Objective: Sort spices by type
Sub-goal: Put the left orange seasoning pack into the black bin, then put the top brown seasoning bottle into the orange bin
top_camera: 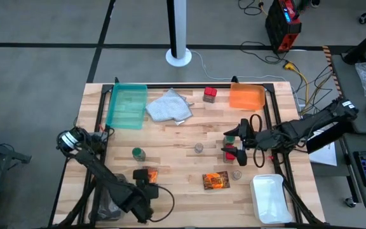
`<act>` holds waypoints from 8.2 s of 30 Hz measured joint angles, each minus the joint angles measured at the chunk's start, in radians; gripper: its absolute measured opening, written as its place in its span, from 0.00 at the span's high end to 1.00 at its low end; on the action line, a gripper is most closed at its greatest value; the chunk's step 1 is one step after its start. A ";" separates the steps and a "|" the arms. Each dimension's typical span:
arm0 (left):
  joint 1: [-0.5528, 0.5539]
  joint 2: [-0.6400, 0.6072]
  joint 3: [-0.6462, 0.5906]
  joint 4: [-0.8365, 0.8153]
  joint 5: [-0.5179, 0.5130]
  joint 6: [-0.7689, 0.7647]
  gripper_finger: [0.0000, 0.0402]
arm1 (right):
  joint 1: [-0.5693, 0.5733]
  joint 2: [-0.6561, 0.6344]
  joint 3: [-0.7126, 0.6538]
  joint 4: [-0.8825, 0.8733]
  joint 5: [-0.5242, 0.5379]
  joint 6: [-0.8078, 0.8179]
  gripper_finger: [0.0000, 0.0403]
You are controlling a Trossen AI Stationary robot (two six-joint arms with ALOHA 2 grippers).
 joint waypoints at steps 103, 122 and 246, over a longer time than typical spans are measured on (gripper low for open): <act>-0.169 -0.555 -0.092 -0.270 0.472 -0.585 1.00 | -0.001 0.053 -0.002 -0.005 0.000 -0.039 0.16; -0.174 -0.502 -0.219 -0.217 0.475 -0.508 1.00 | -0.001 0.053 -0.002 -0.005 0.000 -0.035 0.16; 0.150 -0.865 -0.524 0.328 -0.662 0.603 0.81 | -0.282 0.944 0.514 -0.289 -0.297 -0.236 0.58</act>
